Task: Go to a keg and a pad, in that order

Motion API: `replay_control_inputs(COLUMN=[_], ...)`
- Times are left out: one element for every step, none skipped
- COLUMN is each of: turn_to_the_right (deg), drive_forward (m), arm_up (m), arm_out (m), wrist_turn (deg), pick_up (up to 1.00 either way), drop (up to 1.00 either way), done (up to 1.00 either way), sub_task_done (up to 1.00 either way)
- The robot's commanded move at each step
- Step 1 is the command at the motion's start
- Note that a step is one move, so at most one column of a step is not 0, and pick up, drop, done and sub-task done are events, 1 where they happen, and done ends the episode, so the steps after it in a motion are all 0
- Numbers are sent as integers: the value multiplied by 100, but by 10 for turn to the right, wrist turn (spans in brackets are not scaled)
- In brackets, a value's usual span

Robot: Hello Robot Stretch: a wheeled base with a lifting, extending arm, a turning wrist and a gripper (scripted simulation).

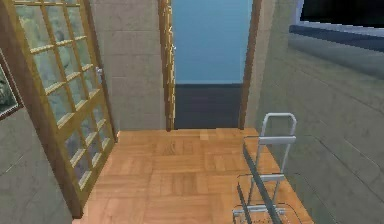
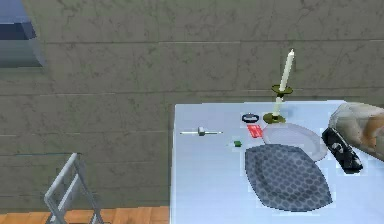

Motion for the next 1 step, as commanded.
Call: replay_control_inputs(turn_to_the_right=[90], drive_forward=[0], arm_up=[0], arm_out=[0], wrist_turn=[0], pick_up=[0], drop=[0], done=[0], sub_task_done=[0])
